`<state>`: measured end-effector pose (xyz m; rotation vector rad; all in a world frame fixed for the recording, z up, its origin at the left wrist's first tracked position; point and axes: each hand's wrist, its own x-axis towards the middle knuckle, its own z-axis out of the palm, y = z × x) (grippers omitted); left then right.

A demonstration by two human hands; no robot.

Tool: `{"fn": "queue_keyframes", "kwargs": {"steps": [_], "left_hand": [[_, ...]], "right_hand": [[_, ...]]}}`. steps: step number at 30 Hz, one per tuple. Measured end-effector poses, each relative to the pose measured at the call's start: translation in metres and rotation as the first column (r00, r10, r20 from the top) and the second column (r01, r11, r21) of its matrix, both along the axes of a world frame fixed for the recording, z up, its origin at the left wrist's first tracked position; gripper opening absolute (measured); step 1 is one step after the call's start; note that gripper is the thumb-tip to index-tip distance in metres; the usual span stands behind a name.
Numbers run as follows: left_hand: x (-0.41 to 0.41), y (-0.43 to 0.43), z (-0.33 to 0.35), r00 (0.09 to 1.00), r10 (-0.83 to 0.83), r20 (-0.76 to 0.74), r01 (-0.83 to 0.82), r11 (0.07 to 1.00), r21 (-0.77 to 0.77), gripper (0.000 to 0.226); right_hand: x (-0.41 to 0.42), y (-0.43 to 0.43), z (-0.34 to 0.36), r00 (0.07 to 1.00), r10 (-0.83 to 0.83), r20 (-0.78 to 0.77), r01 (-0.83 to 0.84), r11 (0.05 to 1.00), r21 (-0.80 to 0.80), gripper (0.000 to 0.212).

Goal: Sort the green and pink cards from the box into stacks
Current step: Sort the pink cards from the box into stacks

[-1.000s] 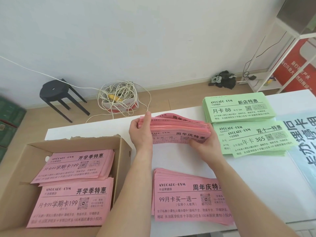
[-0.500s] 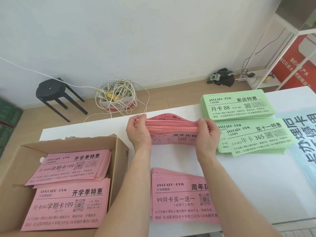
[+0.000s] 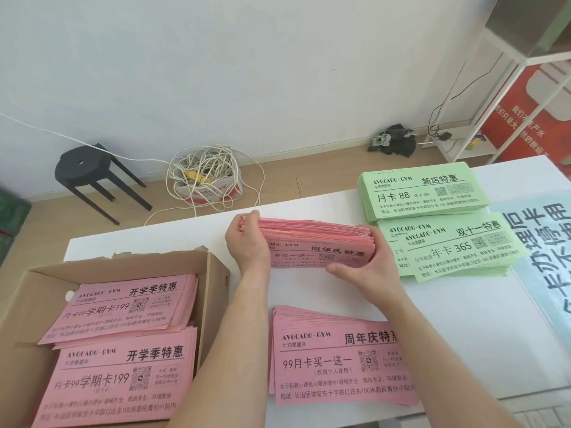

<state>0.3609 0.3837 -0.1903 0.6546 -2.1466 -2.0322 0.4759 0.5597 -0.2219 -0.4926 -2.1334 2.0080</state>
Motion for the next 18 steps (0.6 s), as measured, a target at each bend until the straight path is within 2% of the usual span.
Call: {"fn": "queue_keyframes", "kwargs": {"steps": [4, 9, 13, 18], "left_hand": [[0.005, -0.003, 0.001, 0.997, -0.083, -0.012, 0.083, 0.994, 0.071, 0.030], [0.001, -0.008, 0.001, 0.991, -0.124, -0.049, 0.128, 0.987, 0.097, 0.025], [0.000, -0.014, -0.003, 0.981, -0.192, 0.001, 0.189, 0.968, 0.168, 0.036], [-0.004, -0.011, 0.009, 0.996, -0.080, -0.034, 0.084, 0.986, 0.146, 0.032]], "right_hand": [[-0.006, 0.002, -0.005, 1.000, -0.028, 0.010, 0.026, 0.995, 0.098, 0.057], [-0.014, -0.005, 0.000, 0.998, -0.062, 0.003, 0.062, 0.997, 0.049, 0.052], [-0.011, -0.008, 0.001, 0.999, -0.041, 0.006, 0.041, 0.998, 0.044, 0.053], [-0.018, -0.006, 0.006, 0.999, -0.028, -0.040, 0.031, 0.997, 0.069, 0.041]]}}
